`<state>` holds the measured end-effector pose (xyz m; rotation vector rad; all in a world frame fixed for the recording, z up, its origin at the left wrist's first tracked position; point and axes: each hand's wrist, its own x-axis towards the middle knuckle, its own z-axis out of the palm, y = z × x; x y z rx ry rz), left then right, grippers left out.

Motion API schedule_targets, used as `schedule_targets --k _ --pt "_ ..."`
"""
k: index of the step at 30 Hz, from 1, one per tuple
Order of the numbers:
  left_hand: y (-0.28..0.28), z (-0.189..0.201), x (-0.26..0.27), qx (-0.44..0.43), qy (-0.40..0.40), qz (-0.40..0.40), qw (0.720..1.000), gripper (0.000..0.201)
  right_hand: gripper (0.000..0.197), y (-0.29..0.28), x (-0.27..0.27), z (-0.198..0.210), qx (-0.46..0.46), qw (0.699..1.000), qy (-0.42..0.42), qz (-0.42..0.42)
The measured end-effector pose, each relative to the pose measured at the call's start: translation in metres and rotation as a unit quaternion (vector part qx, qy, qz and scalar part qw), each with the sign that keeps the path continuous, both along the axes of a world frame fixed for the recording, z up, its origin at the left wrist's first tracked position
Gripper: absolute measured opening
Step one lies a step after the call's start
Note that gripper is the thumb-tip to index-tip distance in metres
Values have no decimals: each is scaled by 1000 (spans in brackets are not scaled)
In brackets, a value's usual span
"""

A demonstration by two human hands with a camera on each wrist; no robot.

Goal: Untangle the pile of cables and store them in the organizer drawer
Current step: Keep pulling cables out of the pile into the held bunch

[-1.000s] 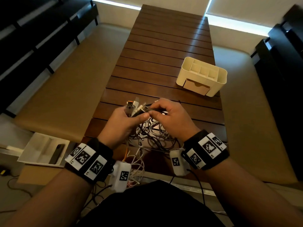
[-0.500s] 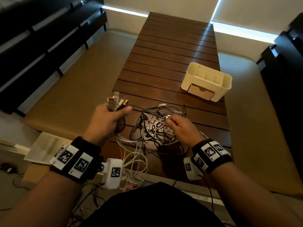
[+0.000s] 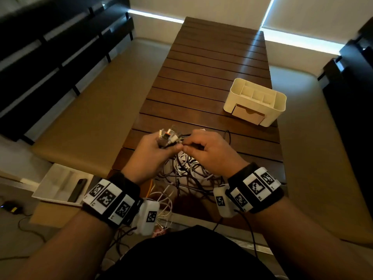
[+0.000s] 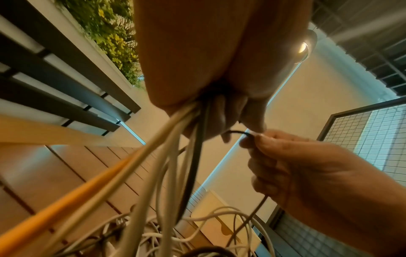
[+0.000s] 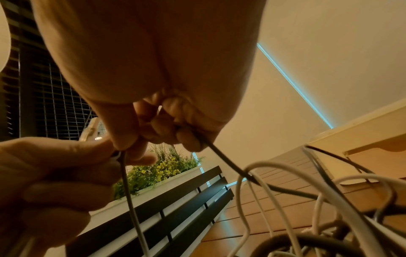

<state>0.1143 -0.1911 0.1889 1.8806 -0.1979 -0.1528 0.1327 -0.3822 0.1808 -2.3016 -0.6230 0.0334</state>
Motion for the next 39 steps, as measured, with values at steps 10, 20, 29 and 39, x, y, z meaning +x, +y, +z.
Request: schedule_targets --k 10,20,29,39 --pt "19 10 14 36 -41 101 993 22 20 -21 -7 -27 -10 987 147 -66" --pt "25 -13 17 115 96 106 983 14 14 -35 13 -13 50 991 51 -112" --pt "-11 -3 14 66 18 -22 997 25 10 -8 14 -5 26 999 31 -33" --pt "7 -1 15 11 43 105 994 27 23 -38 22 -19 -94 985 99 -107"
